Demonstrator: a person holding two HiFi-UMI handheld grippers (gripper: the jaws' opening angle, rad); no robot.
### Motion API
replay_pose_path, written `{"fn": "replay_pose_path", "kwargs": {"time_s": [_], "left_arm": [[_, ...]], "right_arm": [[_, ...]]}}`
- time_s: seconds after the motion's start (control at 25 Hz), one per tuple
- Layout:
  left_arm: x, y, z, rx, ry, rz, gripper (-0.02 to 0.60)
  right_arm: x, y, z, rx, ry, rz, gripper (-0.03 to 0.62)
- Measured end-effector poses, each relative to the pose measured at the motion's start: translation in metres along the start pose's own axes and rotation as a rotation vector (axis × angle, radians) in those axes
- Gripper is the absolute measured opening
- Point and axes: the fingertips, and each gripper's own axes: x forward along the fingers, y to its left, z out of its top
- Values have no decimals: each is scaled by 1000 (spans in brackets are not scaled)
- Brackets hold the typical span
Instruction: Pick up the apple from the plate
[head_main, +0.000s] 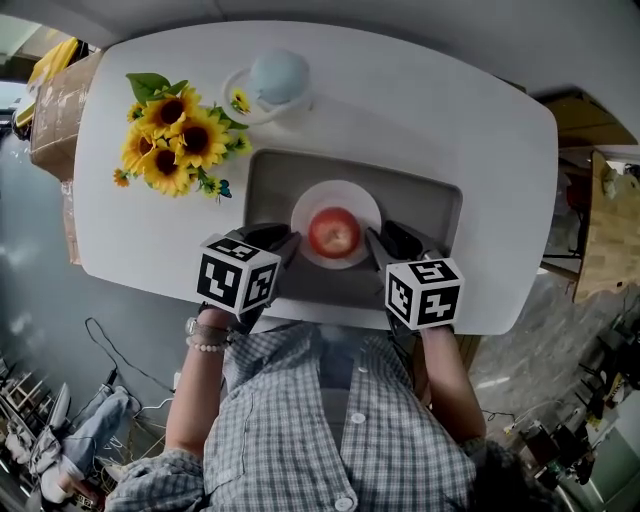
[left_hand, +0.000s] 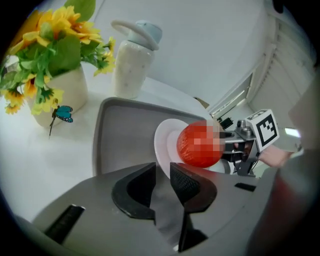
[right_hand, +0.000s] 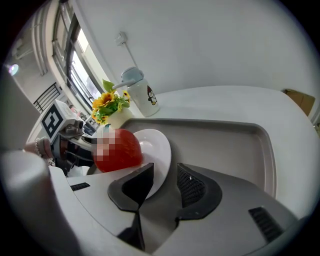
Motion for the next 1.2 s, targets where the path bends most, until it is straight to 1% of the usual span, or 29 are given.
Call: {"fn": "replay_pose_path", "kwargs": {"time_s": [0.08,0.16,0.44,0.64,0.88,0.96,1.12,1.2], "left_arm": [[1,0,-1,-31,17,-9,89],[2,-1,-1,-44,33,-18,81],[6,-4,1,-64,71,-54,77],[6,-4,-2,-84,100,-75,71],[2,-1,-8,-113,142,-95,64],[0,0,-9,-132,143,-103,63],[-7,6,-7,-207,112,-139,46],[-11,9,-8,-221,110,-141,43]], "right_arm": [[1,0,0,-12,9,1,124],[1,0,-1,-18,28,-3,124],[3,2,-5,31,134,-12,118],[2,2,-5,107,156,-25,98],[3,7,-2,147,168,-39,86],[3,10,-2,163,174,-43,83],[4,17,-3,182,185,-31,78],[5,21,-3,190,190,-30,78]]}}
